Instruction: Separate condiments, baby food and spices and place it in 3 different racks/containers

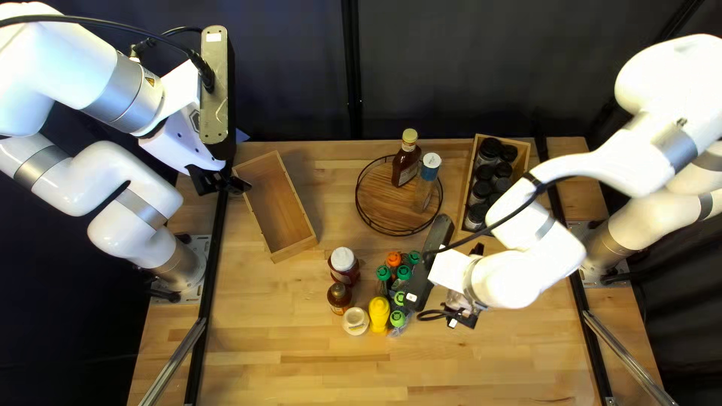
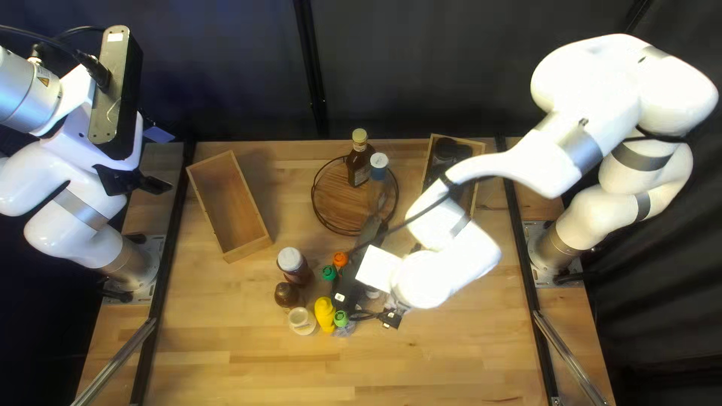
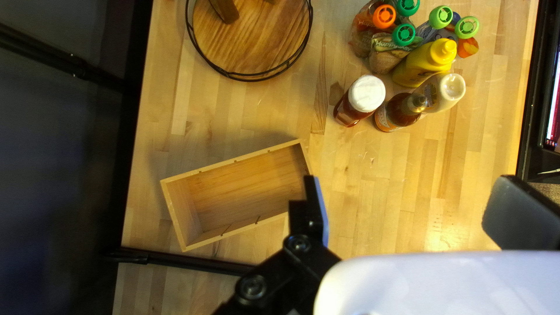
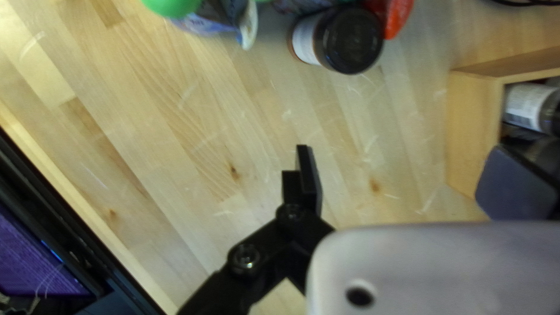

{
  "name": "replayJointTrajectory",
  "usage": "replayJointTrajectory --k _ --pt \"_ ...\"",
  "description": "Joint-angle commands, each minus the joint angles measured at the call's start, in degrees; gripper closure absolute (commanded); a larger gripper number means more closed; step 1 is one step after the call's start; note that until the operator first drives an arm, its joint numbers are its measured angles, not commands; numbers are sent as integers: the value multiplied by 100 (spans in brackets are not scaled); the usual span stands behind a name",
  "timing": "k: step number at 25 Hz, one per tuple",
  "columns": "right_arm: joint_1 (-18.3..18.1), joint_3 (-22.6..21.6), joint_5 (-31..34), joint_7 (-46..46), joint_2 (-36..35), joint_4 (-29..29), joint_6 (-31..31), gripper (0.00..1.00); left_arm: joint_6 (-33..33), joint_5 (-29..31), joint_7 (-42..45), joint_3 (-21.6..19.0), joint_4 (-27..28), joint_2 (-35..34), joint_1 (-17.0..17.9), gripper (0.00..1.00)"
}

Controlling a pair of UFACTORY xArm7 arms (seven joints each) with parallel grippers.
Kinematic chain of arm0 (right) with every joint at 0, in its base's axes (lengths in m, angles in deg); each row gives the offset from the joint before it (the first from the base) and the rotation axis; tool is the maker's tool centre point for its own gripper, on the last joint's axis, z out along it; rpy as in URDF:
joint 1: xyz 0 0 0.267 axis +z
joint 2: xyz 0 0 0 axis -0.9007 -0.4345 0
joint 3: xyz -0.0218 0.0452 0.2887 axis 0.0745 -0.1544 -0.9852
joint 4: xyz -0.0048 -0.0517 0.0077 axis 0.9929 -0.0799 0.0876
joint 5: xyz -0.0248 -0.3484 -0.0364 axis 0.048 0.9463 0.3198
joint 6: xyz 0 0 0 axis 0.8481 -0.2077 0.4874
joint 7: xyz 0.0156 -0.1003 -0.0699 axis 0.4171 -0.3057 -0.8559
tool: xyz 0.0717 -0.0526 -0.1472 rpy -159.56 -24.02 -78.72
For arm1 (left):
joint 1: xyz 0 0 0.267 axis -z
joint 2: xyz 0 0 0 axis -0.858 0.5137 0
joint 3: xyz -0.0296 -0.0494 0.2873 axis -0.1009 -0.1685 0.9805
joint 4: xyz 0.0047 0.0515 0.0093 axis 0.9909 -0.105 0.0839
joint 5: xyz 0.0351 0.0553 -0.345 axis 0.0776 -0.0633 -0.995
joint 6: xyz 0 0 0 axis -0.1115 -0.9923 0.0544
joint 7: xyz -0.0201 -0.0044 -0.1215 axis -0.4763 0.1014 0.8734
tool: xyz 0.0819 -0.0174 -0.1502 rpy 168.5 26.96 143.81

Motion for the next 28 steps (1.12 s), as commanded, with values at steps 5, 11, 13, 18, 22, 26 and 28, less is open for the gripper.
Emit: replayJointTrajectory --k 5,11,13,18,22,26,28 --pt "532 711 564 799 281 154 -165 0 0 0 0 0 0 0 0 0" --pt "697 1095 908 876 621 10 -237 0 0 0 0 0 0 0 0 0" --pt "735 1173 979 835 727 -73 -247 0 0 0 0 0 0 0 0 0" --pt "787 1272 1075 724 897 -230 -258 9 0 0 0 0 0 0 0 0" --pt "759 1261 1086 698 907 -197 -317 88 0 0 0 0 0 0 0 0" --pt "721 1250 1088 656 924 -183 -390 97 0 0 0 0 0 0 0 0" --pt "677 1180 1026 620 868 -172 -384 97 0 0 0 0 0 0 0 0"
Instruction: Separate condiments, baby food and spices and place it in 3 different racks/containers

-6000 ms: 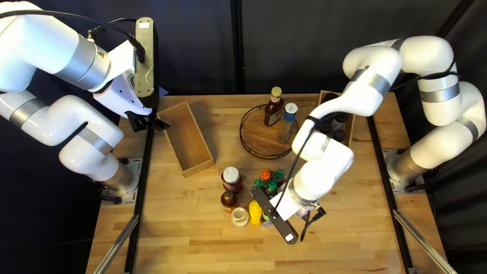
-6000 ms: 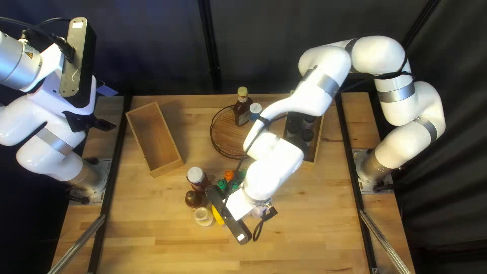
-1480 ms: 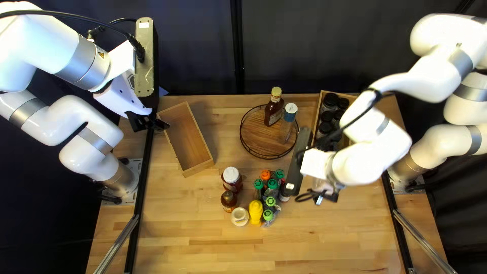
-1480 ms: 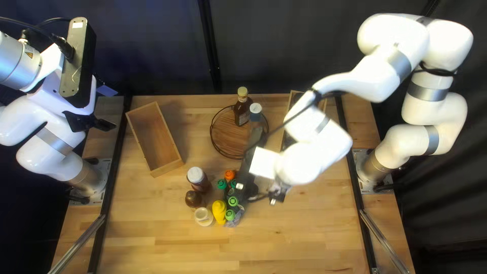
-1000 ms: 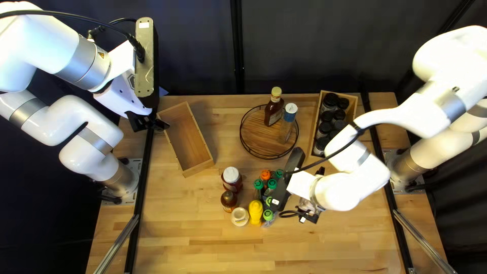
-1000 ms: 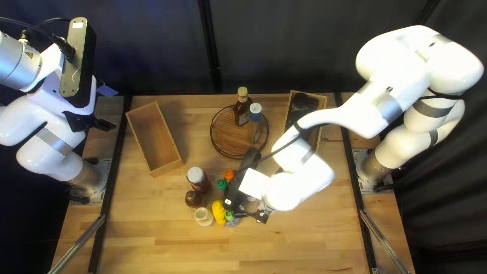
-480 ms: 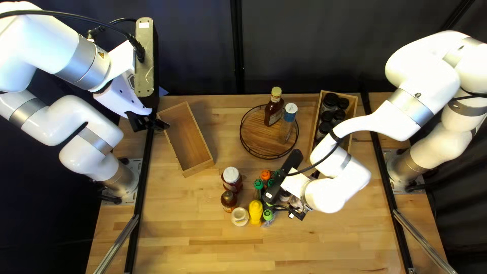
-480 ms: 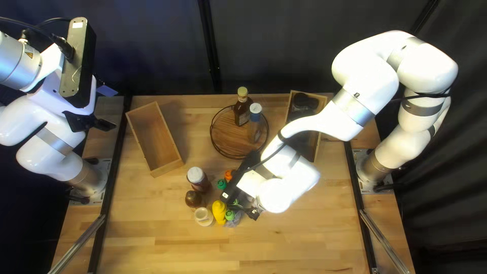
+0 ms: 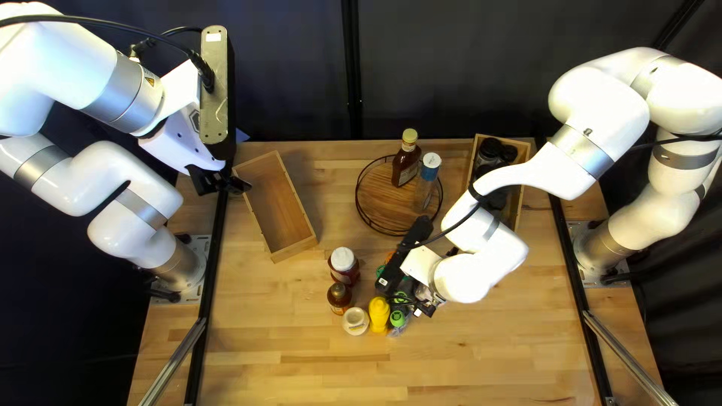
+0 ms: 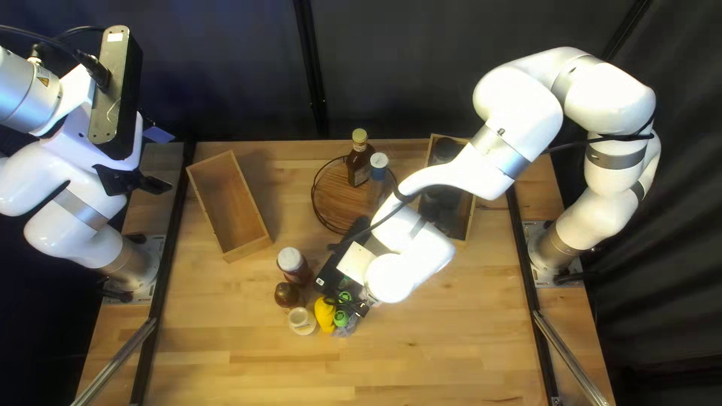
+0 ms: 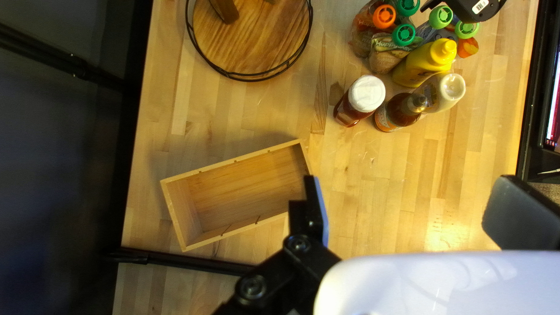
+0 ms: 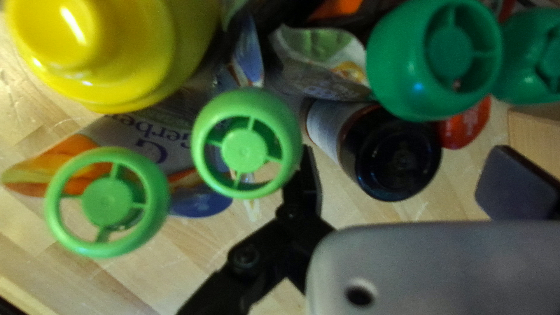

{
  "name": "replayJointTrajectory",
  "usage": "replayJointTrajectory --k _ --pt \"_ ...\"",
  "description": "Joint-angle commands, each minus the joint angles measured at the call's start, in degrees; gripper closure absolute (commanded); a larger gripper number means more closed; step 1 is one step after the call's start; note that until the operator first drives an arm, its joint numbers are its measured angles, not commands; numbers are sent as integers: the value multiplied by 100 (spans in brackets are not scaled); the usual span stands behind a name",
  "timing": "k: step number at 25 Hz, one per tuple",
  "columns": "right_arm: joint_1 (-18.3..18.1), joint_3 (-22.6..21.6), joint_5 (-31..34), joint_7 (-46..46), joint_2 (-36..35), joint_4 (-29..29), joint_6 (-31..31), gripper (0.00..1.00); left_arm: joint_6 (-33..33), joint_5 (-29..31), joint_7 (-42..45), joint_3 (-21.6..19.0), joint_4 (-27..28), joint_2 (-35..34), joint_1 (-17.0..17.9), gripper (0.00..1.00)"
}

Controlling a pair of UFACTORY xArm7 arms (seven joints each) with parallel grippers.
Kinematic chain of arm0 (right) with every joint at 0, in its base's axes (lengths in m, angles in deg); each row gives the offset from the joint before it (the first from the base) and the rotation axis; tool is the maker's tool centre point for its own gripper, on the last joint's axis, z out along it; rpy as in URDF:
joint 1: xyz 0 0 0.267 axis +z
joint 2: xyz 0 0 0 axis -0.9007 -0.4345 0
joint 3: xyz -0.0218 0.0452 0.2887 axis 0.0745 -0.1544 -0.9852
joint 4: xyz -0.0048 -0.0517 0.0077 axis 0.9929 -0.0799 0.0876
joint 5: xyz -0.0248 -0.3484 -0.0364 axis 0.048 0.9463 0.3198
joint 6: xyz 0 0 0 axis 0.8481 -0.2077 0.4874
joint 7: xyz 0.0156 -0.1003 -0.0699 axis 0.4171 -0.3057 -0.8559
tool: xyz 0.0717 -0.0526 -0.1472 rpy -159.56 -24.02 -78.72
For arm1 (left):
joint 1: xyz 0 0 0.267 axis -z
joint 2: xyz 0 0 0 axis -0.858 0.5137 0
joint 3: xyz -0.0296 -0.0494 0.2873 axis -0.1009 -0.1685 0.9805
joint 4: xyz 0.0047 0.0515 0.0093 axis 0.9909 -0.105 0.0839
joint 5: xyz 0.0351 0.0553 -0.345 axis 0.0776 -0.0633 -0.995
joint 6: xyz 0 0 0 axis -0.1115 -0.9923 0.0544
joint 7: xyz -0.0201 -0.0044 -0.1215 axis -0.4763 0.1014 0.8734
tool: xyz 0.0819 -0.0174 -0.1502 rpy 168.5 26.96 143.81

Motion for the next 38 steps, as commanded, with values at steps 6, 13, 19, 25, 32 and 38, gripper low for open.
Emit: replayJointTrajectory --k 6,13,19,25,32,38 --pt "-384 -645 -613 -210 -619 135 167 98 0 0 0 0 0 0 0 0" --pt "-426 -488 -3635 -2153 -3749 646 252 99 0 0 0 0 0 0 0 0" --pt "588 709 -4266 -2779 -4921 814 1230 99 0 0 0 0 0 0 0 0" --pt "880 1359 -4449 -3224 -5441 993 1638 99 0 0 0 0 0 0 0 0" --pt "1172 2227 -4596 -3770 -6219 1579 1927 100 0 0 0 0 0 0 0 0" --pt "1272 2770 -4507 -4079 -6828 2011 2261 100 0 0 0 0 0 0 0 0"
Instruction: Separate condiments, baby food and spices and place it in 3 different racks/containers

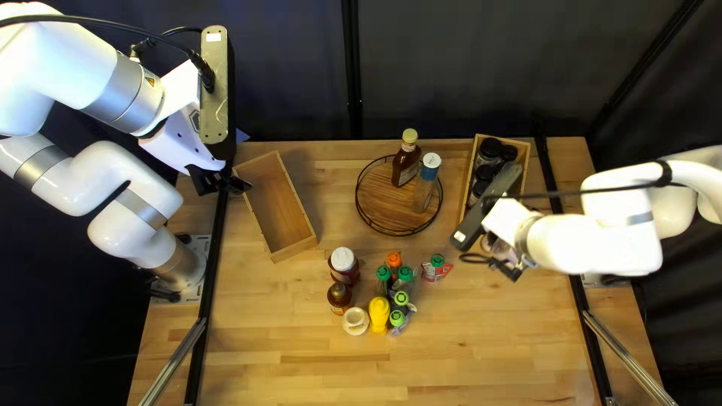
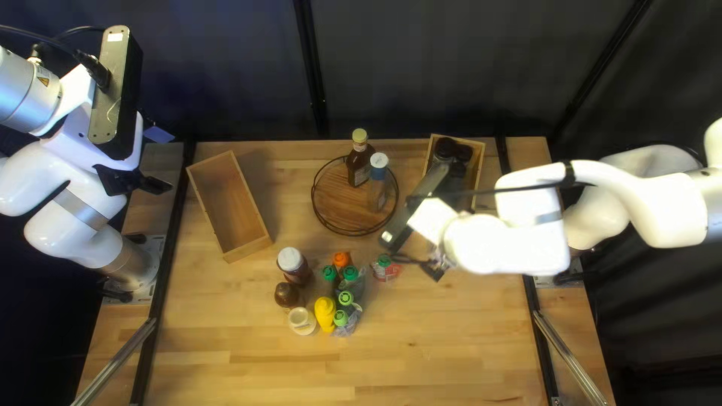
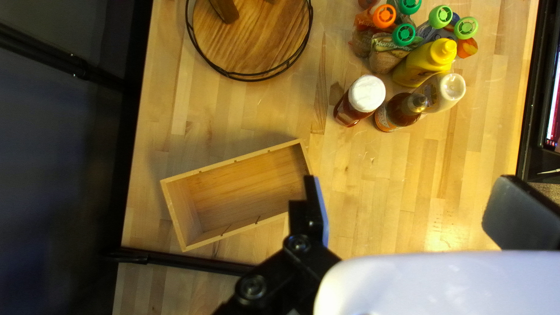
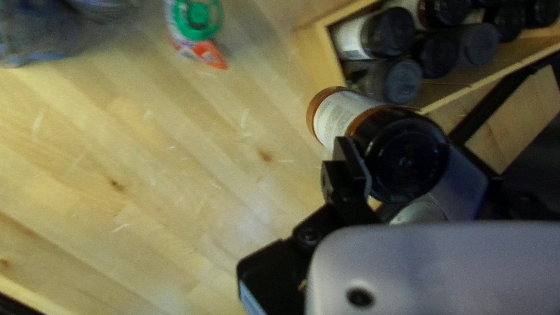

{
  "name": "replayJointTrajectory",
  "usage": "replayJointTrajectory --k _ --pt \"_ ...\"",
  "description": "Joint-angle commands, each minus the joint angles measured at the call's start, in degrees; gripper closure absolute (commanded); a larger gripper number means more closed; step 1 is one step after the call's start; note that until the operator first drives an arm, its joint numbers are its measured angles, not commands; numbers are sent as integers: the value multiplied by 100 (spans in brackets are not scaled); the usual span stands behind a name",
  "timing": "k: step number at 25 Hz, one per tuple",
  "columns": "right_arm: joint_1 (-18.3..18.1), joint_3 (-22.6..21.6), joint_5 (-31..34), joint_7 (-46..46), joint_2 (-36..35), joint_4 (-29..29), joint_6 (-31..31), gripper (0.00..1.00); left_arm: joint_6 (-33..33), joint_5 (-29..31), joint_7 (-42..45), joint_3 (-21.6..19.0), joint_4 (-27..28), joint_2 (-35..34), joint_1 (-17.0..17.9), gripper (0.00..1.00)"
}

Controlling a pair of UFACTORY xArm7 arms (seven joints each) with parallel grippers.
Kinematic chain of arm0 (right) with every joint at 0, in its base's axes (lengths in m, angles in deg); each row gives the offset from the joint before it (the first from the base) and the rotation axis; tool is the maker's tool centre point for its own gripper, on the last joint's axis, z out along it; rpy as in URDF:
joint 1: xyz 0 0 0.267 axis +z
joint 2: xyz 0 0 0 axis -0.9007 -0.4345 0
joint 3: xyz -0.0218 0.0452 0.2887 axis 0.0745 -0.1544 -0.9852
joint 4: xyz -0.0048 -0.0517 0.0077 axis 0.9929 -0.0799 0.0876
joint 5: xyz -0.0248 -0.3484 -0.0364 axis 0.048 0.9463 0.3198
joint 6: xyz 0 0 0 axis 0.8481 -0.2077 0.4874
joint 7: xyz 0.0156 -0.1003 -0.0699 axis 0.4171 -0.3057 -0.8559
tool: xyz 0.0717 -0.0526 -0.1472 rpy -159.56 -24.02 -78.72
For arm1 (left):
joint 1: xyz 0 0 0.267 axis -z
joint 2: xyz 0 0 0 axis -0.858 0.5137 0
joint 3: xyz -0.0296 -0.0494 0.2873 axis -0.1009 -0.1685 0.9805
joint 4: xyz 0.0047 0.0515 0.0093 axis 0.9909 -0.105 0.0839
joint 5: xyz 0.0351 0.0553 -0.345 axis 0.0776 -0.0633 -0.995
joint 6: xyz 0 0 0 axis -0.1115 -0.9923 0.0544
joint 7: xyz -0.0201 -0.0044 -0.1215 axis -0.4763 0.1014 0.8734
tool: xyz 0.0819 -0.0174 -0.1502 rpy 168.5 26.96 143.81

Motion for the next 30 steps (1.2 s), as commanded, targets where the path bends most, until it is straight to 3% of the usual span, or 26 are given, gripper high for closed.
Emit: replayJointTrajectory --k 1,8,18,30 --pt "28 328 82 -191 -335 285 193 100 0 0 0 0 0 0 0 0" --pt "-82 532 123 -224 -395 747 11 100 0 0 0 0 0 0 0 0" --pt "-274 589 107 -257 36 1215 -893 99 0 0 0 0 0 0 0 0" --pt "-49 790 37 -554 -272 1700 -1512 99 0 0 0 0 0 0 0 0"
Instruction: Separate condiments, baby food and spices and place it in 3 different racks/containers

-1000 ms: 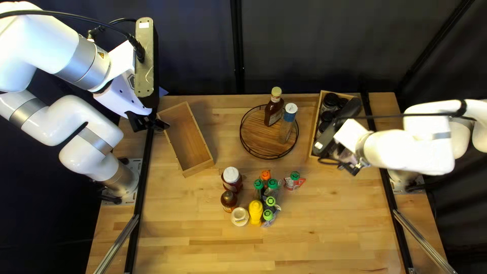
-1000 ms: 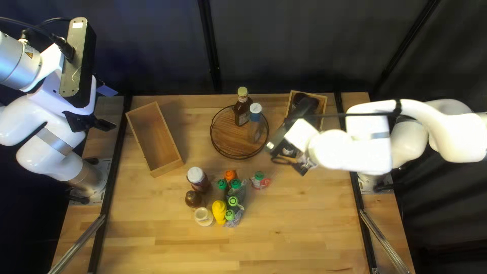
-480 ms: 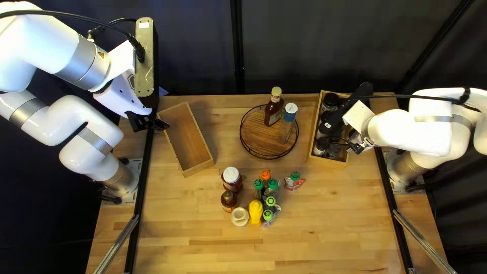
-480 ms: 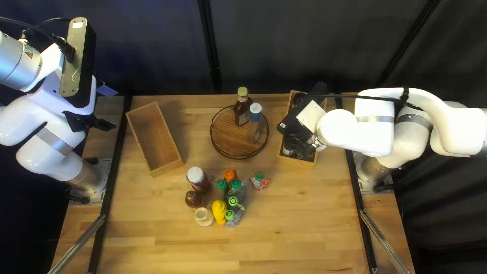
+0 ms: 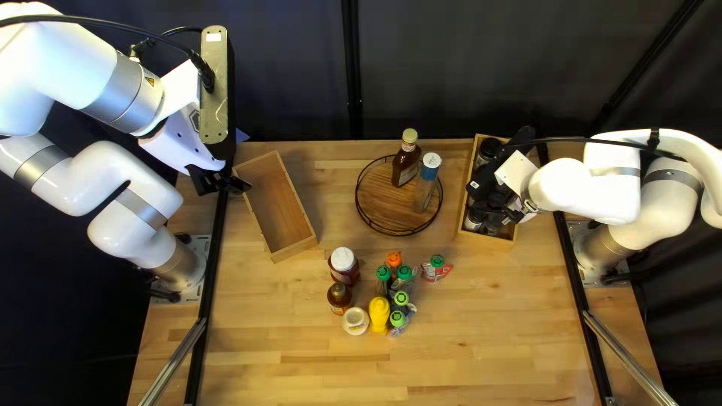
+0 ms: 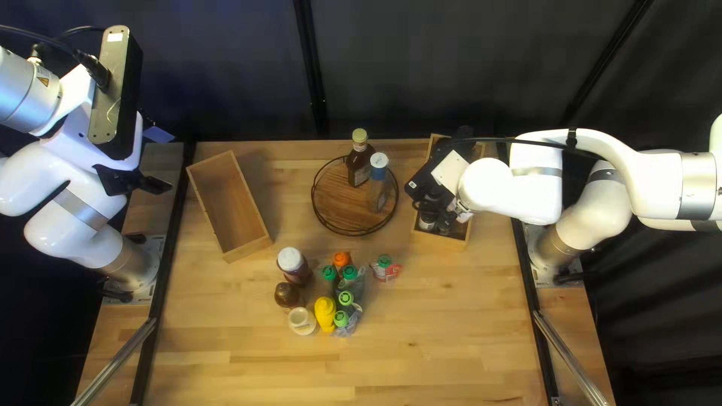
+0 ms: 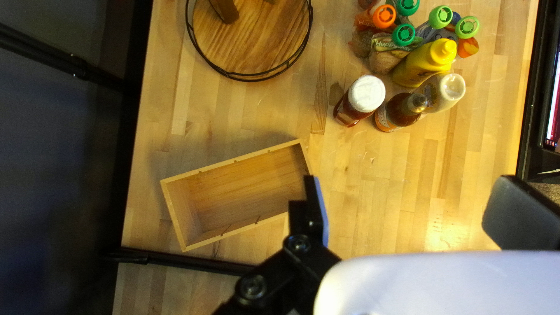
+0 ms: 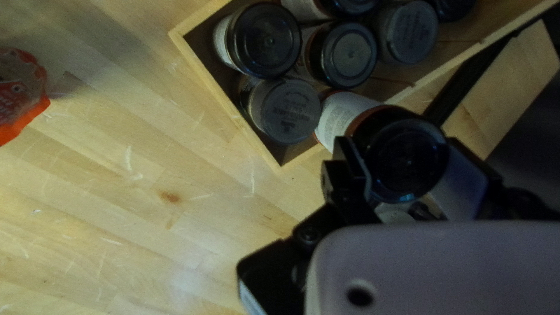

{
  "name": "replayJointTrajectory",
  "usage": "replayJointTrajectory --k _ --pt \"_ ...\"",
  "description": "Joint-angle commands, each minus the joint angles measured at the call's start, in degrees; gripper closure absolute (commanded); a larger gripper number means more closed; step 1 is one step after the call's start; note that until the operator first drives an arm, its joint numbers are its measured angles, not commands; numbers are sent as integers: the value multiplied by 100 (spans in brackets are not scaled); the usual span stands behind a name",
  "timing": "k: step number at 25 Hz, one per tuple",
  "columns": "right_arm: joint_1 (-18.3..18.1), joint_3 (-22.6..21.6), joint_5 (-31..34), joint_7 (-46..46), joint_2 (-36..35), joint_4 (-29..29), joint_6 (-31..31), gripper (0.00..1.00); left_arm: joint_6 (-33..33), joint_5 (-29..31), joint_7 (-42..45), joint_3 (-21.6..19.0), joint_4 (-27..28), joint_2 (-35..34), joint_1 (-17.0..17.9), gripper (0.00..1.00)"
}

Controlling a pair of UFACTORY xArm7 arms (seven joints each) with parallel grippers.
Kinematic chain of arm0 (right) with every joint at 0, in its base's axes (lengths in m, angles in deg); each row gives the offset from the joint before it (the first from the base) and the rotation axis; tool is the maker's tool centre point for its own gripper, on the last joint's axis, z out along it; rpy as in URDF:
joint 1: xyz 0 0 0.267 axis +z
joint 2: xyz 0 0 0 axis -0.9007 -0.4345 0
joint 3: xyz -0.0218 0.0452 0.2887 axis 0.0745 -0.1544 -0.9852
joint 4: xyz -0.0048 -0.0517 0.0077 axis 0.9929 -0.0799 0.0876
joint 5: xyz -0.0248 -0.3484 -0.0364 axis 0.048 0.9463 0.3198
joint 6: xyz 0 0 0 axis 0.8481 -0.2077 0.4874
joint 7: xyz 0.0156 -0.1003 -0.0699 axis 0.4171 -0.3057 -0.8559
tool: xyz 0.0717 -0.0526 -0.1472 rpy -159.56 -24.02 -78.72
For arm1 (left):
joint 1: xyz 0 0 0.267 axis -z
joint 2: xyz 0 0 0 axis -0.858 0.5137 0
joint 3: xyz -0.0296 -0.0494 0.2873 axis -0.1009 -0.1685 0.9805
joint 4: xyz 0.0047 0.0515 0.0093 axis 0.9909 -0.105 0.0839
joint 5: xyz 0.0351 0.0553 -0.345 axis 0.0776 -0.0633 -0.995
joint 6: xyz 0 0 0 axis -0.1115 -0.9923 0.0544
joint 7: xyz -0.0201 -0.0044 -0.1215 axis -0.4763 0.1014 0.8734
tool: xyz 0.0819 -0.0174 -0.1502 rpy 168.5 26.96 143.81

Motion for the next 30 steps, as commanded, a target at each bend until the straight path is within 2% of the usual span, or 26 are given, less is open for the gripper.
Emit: replayJointTrajectory --k 1,4,6,9,13,19,21,30 --pt "93 74 -23 -105 -143 117 -129 98 0 0 0 0 0 0 0 0" --pt "130 102 -48 -141 -176 222 -259 97 0 0 0 0 0 0 0 0" --pt "137 122 -65 -153 -179 275 -310 40 0 0 0 0 0 0 0 0" --pt "140 167 -99 -189 -152 294 -352 27 0 0 0 0 0 0 0 0" --pt "163 223 -120 -268 -140 124 -220 16 0 0 0 0 0 0 0 0" --pt "236 249 -144 -419 -60 -180 -108 8 0 0 0 0 0 0 0 0" --pt "274 255 -165 -494 12 -315 -108 0 0 0 0 0 0 0 0 0" --pt "662 404 -413 -1445 762 -1231 -499 0 0 0 0 0 0 0 0 0"
